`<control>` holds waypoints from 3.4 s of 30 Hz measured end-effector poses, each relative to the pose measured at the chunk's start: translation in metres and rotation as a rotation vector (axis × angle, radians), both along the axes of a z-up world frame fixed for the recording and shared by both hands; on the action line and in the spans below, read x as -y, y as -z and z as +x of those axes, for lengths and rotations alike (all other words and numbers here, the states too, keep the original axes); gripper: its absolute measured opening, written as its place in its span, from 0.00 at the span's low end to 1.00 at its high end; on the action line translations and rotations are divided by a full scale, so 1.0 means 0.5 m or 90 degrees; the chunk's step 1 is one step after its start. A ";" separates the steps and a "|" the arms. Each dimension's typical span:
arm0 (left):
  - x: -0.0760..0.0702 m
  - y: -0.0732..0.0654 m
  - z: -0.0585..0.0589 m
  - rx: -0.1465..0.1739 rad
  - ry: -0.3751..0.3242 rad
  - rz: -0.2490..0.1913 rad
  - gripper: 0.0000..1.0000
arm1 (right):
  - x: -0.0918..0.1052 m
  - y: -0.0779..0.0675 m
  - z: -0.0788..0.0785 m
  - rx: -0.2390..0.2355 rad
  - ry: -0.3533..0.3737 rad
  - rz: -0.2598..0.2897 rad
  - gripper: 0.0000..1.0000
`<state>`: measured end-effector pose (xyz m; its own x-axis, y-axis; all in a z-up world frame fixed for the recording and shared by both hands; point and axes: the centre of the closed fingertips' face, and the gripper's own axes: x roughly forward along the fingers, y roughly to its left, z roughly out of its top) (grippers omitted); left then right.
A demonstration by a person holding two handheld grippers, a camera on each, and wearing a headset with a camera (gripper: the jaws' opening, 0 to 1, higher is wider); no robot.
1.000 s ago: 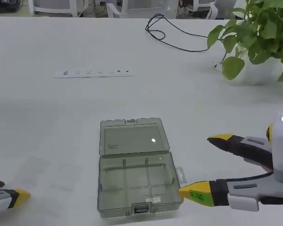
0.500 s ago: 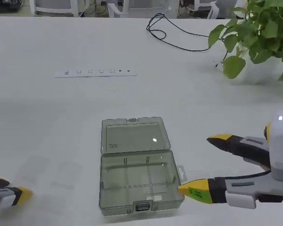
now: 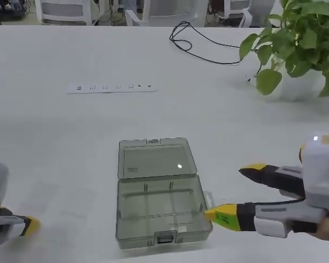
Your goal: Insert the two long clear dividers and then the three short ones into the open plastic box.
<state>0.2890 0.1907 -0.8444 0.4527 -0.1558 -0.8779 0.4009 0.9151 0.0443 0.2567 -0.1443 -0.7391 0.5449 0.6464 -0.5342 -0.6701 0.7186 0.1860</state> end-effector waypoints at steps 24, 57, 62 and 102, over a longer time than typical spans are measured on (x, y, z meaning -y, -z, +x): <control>0.001 -0.037 0.002 0.050 -0.038 -0.005 0.30 | -0.028 -0.001 0.005 -0.031 0.033 0.038 0.70; 0.201 -0.140 -0.090 0.142 -0.119 -0.227 0.30 | -0.203 -0.023 -0.032 -0.074 0.036 0.213 0.41; 0.240 -0.158 -0.096 0.151 -0.109 -0.273 0.30 | -0.223 -0.026 -0.038 -0.080 0.037 0.232 0.38; 0.407 -0.225 -0.156 0.208 -0.001 -0.411 0.30 | -0.269 -0.035 -0.038 -0.077 0.065 0.317 0.12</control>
<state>0.2108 -0.0127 -0.7318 0.6770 -0.5969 -0.4306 0.4584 0.7996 -0.3879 0.2376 -0.0099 -0.7215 0.5715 0.7851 -0.2388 -0.5540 0.5837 0.5936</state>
